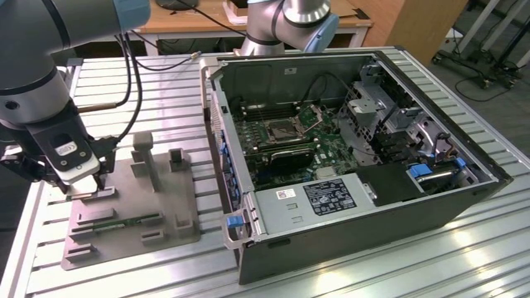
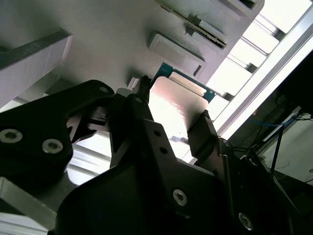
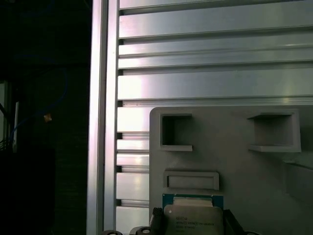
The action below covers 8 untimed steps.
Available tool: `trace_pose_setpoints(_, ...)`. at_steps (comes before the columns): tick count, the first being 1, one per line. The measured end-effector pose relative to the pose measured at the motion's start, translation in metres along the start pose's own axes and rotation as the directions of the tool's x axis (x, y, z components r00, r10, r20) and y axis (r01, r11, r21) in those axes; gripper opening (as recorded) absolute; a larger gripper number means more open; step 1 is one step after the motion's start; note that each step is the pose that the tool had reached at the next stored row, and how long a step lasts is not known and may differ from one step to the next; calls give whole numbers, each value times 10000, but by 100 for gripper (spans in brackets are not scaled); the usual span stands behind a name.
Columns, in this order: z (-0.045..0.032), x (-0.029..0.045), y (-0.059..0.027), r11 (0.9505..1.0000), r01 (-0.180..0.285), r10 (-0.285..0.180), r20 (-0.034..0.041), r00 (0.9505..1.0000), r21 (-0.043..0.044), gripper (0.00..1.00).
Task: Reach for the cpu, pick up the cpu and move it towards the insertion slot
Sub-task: 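Pick up the cpu and move it towards the insertion slot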
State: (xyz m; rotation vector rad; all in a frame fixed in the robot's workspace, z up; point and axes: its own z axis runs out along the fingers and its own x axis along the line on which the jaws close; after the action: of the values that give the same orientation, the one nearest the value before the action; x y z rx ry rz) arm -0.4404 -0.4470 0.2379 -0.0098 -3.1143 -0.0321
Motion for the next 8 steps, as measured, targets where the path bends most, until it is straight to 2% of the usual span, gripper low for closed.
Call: trace_pose_setpoints(8, -16, 0, 0, 10000, 0, 0, 0, 10000, 0, 55)
